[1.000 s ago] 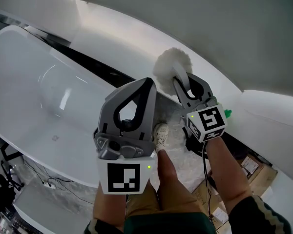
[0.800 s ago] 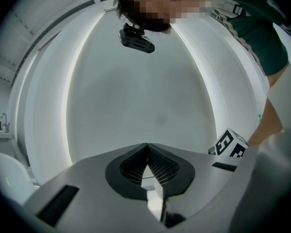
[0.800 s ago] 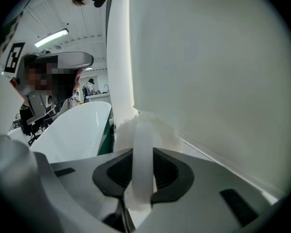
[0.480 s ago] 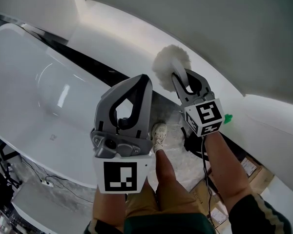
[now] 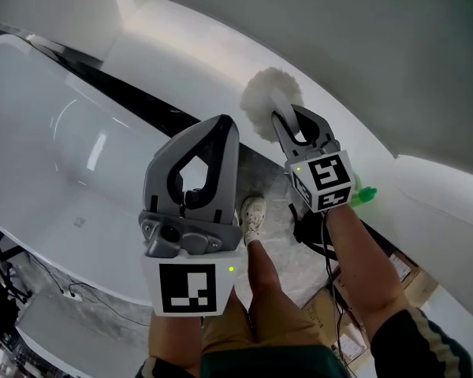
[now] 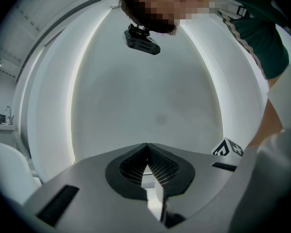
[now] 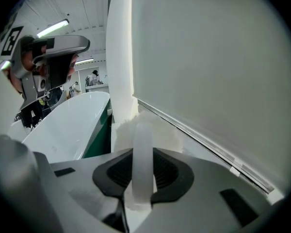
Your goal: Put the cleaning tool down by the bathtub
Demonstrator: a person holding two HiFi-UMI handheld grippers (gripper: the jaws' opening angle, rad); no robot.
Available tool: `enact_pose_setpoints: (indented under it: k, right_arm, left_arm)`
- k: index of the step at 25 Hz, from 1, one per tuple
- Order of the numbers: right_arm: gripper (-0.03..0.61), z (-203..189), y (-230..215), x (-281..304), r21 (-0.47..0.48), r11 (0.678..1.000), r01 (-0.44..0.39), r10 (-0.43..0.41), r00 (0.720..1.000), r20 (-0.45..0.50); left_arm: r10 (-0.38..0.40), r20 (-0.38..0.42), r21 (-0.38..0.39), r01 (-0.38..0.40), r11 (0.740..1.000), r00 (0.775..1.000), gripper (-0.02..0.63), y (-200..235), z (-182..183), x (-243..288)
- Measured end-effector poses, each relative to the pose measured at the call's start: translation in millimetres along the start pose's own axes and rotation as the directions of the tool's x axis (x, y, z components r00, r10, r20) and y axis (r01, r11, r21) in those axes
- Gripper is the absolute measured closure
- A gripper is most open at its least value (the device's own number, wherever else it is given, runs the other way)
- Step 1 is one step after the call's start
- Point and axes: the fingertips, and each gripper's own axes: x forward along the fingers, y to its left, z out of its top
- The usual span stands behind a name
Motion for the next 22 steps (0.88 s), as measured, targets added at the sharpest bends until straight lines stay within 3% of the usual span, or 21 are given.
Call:
enact_pose_setpoints:
  k: [22]
  right_arm:
    - [0.486, -50.9, 1.4, 56.8, -0.035, 0.999, -0.022, 0.017, 0.988, -0.153]
  left_arm:
    - [0.022, -0.025, -0.01, -0.022, 1.0, 0.999, 0.604, 13.6, -17.5, -3.7]
